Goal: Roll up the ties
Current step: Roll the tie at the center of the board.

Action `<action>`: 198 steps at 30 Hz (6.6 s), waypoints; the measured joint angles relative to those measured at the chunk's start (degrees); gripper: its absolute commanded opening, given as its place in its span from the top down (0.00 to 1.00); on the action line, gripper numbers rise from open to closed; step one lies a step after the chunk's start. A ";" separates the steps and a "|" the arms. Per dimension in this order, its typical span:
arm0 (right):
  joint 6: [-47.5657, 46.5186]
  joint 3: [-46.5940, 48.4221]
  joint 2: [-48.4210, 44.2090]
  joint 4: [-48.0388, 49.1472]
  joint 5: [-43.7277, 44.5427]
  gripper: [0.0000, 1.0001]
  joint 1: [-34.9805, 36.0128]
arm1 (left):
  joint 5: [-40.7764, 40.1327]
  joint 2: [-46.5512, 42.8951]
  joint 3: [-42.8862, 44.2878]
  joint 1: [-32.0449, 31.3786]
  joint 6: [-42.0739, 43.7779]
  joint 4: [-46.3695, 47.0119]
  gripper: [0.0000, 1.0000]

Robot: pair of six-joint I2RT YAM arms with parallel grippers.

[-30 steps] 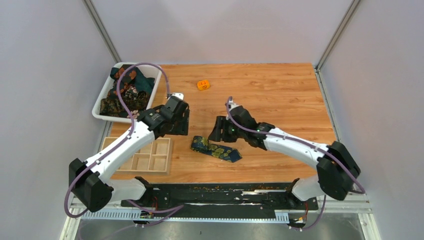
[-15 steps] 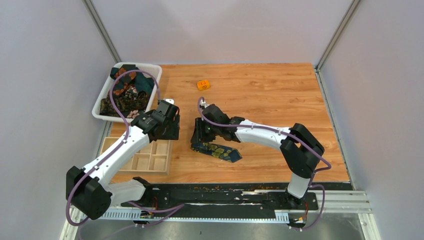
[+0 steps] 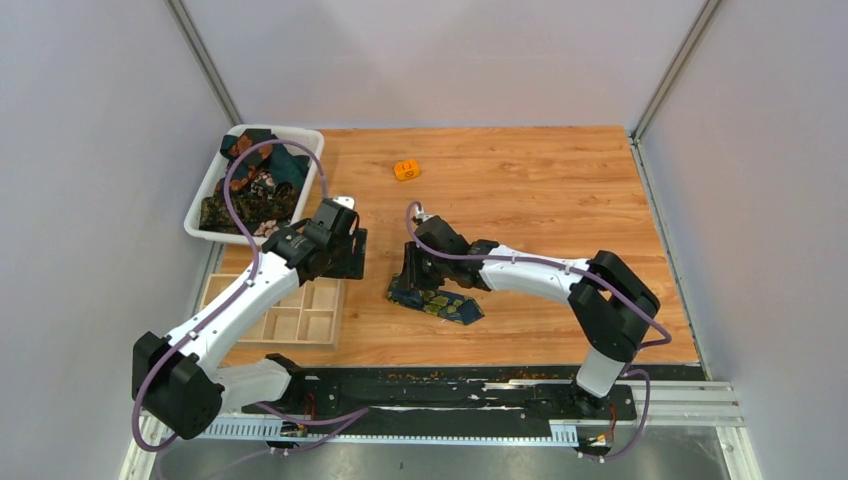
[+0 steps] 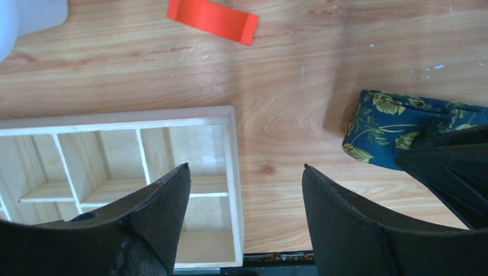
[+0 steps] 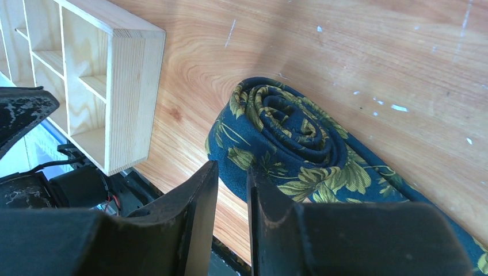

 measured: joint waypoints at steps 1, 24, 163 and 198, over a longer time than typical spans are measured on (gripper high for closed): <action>0.00 -0.39 -0.42 0.00 0.11 0.74 -0.11 | 0.74 0.00 -0.13 0.04 0.33 0.52 0.17; 0.02 -10.93 -8.20 2.69 1.22 0.76 -2.93 | 25.70 6.29 -5.40 0.11 2.78 15.80 0.05; -1.22 -25.59 -25.81 5.33 -2.60 0.62 -13.90 | 21.44 26.43 13.55 -13.97 -7.52 17.25 0.39; -1.73 -27.71 -15.43 21.05 -14.62 0.15 -15.96 | 18.38 24.90 6.05 -1.70 0.90 13.42 0.37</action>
